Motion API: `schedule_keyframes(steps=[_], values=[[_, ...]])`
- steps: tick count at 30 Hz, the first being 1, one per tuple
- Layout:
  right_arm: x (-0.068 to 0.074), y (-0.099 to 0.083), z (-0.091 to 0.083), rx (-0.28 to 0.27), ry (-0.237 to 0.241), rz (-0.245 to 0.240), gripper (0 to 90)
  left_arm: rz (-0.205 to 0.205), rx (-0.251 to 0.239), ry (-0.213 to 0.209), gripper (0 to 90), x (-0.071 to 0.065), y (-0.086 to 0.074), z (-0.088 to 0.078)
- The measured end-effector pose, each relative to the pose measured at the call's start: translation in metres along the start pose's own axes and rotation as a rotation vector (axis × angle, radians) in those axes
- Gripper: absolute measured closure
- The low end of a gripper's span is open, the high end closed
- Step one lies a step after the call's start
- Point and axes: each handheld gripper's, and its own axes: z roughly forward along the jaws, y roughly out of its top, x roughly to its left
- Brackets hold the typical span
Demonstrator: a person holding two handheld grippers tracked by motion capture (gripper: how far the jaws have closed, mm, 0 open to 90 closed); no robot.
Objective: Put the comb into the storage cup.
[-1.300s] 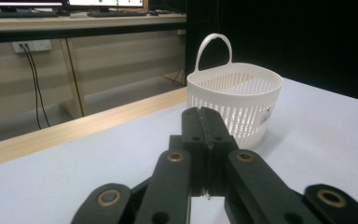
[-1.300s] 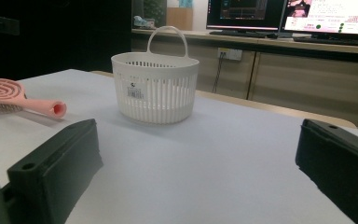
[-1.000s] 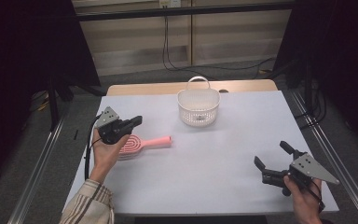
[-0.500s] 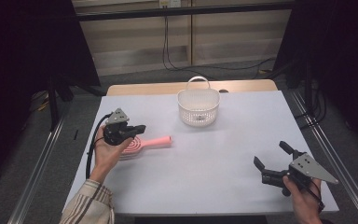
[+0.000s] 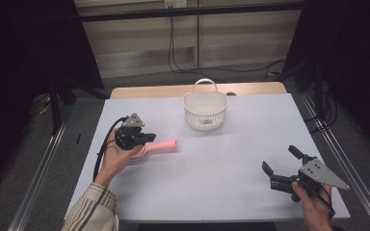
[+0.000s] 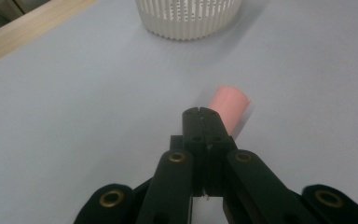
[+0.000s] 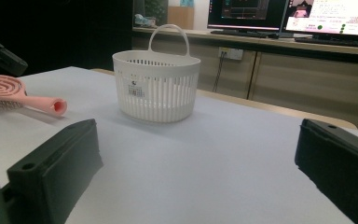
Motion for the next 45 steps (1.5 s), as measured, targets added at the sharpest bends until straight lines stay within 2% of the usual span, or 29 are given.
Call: schedule_keyframes(steps=[3, 4, 5, 6, 11, 13, 16, 17, 18, 19, 21, 23, 24, 28, 30, 31, 32, 33, 34, 35, 36, 40, 41, 42, 43, 45], values=[[0.0, 0.0, 0.0, 0.0, -0.002, -0.002, 0.0, 0.01, 0.025, -0.018, 90.0, 0.001, 0.005, 0.004], [0.0, 0.0, 0.0, 0.0, -0.001, 0.0, 0.0, 0.012, 0.023, -0.011, 90.0, 0.0, 0.007, 0.005], [0.0, 0.0, 0.0, 0.002, -0.003, -0.001, 0.0, 0.006, 0.027, -0.034, 90.0, 0.0, 0.009, 0.007], [-0.001, 0.0, 0.0, 0.003, -0.002, -0.002, 0.0, 0.013, 0.038, -0.034, 90.0, 0.0, 0.011, 0.009], [-0.001, 0.0, 0.001, 0.006, 0.001, -0.003, 0.0, 0.027, 0.058, -0.075, 90.0, -0.011, 0.014, 0.021], [-0.001, 0.0, 0.0, 0.006, 0.002, -0.001, 0.0, 0.07, 0.097, -0.096, 90.0, -0.015, 0.016, 0.024], [-0.001, 0.0, 0.0, 0.005, 0.002, -0.003, 0.0, 0.1, 0.143, -0.128, 90.0, -0.022, 0.017, 0.032], [-0.002, 0.0, 0.0, 0.005, 0.0, -0.004, 0.0, 0.131, 0.169, -0.135, 90.0, -0.021, 0.018, 0.034], [-0.002, 0.0, 0.0, 0.005, 0.0, -0.004, 0.0, 0.076, 0.141, -0.127, 90.0, -0.026, 0.016, 0.039], [-0.001, 0.0, 0.0, 0.007, 0.001, -0.003, 0.0, 0.08, 0.156, -0.128, 90.0, -0.026, 0.015, 0.041], [-0.001, 0.0, 0.0, 0.006, 0.003, -0.004, 0.0, 0.127, 0.197, -0.133, 90.0, -0.023, 0.016, 0.042], [-0.001, 0.0, 0.0, 0.008, 0.003, -0.004, 0.0, 0.072, 0.167, -0.129, 90.0, -0.025, 0.014, 0.044], [-0.001, 0.0, 0.0, 0.007, 0.005, -0.004, 0.0, 0.099, 0.194, -0.137, 90.0, -0.023, 0.014, 0.044], [-0.002, 0.0, 0.0, 0.009, 0.007, -0.003, 0.0, 0.082, 0.203, -0.141, 90.0, -0.024, 0.011, 0.049], [-0.002, 0.0, -0.001, 0.009, 0.005, -0.006, 0.0, 0.091, 0.216, -0.141, 90.0, -0.024, 0.011, 0.05], [-0.001, 0.0, -0.001, 0.009, 0.007, -0.004, 0.0, 0.11, 0.231, -0.148, 90.0, -0.023, 0.011, 0.051], [-0.001, 0.0, -0.001, 0.009, 0.008, -0.003, 0.0, 0.083, 0.219, -0.139, 90.0, -0.025, 0.01, 0.053], [-0.001, 0.0, -0.001, 0.009, 0.009, -0.002, 0.0, 0.106, 0.243, -0.145, 90.0, -0.023, 0.01, 0.053], [-0.001, 0.0, -0.001, 0.009, 0.008, -0.002, 0.0, 0.078, 0.226, -0.143, 90.0, -0.025, 0.009, 0.054], [-0.001, 0.0, 0.0, 0.008, 0.007, -0.003, 0.0, 0.103, 0.242, -0.141, 90.0, -0.023, 0.01, 0.054], [-0.002, 0.0, -0.001, 0.01, 0.007, -0.003, 0.0, 0.077, 0.228, -0.137, 90.0, -0.024, 0.01, 0.055], [-0.002, 0.0, -0.001, 0.006, 0.004, -0.003, 0.0, 0.094, 0.243, -0.133, 90.0, -0.021, 0.01, 0.055], [-0.002, 0.0, -0.001, 0.009, 0.004, -0.002, 0.0, 0.058, 0.223, -0.13, 90.0, -0.022, 0.009, 0.057], [-0.002, 0.0, -0.001, 0.009, 0.004, -0.002, 0.0, 0.088, 0.245, -0.13, 90.0, -0.02, 0.009, 0.056], [-0.002, 0.0, -0.001, 0.009, 0.005, -0.004, 0.0, 0.057, 0.227, -0.126, 90.0, -0.022, 0.009, 0.058], [-0.002, 0.0, -0.001, 0.007, 0.007, -0.005, 0.0, 0.059, 0.23, -0.126, 90.0, -0.021, 0.009, 0.058]])
